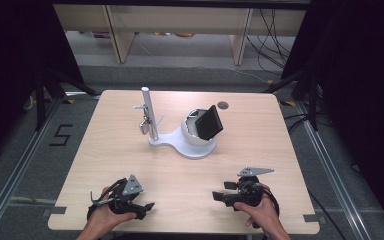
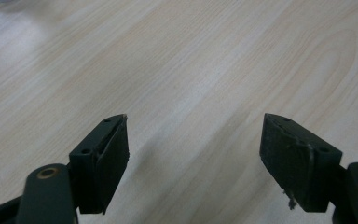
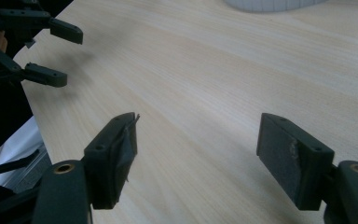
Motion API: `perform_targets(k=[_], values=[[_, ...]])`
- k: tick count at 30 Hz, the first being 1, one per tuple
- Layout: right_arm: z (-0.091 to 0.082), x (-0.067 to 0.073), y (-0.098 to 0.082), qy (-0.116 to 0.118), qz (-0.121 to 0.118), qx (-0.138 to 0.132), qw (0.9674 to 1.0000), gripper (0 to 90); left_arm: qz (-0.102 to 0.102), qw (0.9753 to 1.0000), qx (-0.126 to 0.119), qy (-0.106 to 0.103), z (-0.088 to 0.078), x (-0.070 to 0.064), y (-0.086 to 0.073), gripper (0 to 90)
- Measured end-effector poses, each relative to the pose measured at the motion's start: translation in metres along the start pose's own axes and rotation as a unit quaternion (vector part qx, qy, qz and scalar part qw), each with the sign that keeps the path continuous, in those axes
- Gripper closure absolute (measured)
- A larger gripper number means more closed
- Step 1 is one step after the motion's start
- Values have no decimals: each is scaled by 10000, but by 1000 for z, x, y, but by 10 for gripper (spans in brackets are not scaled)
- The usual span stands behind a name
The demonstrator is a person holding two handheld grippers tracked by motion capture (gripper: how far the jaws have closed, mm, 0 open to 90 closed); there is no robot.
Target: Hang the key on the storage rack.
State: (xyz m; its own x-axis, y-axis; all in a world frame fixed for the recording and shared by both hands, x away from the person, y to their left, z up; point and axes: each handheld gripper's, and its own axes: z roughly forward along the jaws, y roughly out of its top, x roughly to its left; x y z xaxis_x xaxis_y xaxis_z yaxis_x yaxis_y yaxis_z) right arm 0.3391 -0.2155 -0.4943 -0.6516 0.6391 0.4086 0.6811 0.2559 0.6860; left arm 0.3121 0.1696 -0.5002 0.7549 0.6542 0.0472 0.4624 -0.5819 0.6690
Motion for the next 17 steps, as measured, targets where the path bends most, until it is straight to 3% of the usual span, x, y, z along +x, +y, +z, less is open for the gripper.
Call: perform_targets(k=[1, 2, 4, 7, 8, 9, 10, 11, 12, 13, 15, 17], values=[[0, 0, 0, 0, 0, 0, 10000, 279, -100, 9999, 23, 54, -1, -2, -2, 237], [0, 0, 0, 0, -2, 8, 10000, 279, 92, 9999, 25, 73, -2, 0, -3, 237], [0, 3, 0, 35, 74, 14, 10000, 258, -28, 10000, 54, 50, -3, -2, -8, 237], [0, 3, 0, -82, 30, 23, 10000, 235, 49, 9999, 63, 102, -5, 0, -13, 237], [0, 3, 0, -32, 124, 19, 9999, 228, 32, 10000, 44, 79, -4, 0, -14, 238], [1, 1, 0, -57, 10, -4, 10000, 223, 13, 9999, 66, 75, -5, 0, -15, 238], [1, 1, 0, -57, 10, -4, 10000, 223, -89, 9999, 71, 59, -5, -1, -16, 238], [1, 1, 0, -64, 19, -4, 10000, 219, -43, 9999, 90, 77, -5, 1, -16, 238], [1, 1, 0, -73, 16, -12, 10000, 219, -171, 9998, 96, 46, -5, 1, -17, 238], [1, 1, 0, -73, 16, -9, 10000, 219, -113, 9999, 51, 107, -4, 3, -18, 238], [1, 1, 0, -70, 26, 16, 10000, 217, -277, 9995, 93, 90, -4, 4, -20, 237], [1, 1, 0, -70, 22, 24, 10000, 217, -169, 9998, 92, 114, -4, 6, -21, 237]])
